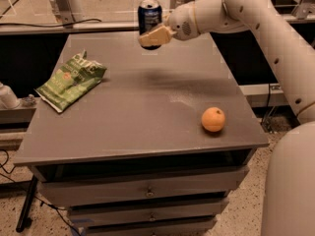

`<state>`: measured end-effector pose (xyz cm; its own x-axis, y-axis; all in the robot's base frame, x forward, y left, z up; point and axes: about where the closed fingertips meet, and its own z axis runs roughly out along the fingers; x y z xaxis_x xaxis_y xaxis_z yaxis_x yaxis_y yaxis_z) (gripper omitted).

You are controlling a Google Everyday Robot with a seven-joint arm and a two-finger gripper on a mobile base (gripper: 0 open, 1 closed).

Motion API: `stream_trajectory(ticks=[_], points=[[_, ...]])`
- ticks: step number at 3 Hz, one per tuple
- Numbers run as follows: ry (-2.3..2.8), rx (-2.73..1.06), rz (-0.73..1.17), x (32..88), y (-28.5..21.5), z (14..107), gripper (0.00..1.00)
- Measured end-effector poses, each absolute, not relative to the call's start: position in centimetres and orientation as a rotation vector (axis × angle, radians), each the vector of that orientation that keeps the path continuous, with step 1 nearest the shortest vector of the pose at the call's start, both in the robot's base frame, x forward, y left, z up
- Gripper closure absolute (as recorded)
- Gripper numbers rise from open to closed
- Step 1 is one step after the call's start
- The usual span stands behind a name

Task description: Move pepsi can near green jalapeno chip bag

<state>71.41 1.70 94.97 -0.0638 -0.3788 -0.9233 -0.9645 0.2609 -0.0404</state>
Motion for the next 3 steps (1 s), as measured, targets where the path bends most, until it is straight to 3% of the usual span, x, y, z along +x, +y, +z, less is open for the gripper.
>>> stream_trajectory(ticks=[2, 3], points=[[1.607, -1.261, 0.822, 70.9, 2.8, 94.8, 1.0], [1.597, -1.291, 0.854, 70.7, 5.6, 92.3, 1.0]])
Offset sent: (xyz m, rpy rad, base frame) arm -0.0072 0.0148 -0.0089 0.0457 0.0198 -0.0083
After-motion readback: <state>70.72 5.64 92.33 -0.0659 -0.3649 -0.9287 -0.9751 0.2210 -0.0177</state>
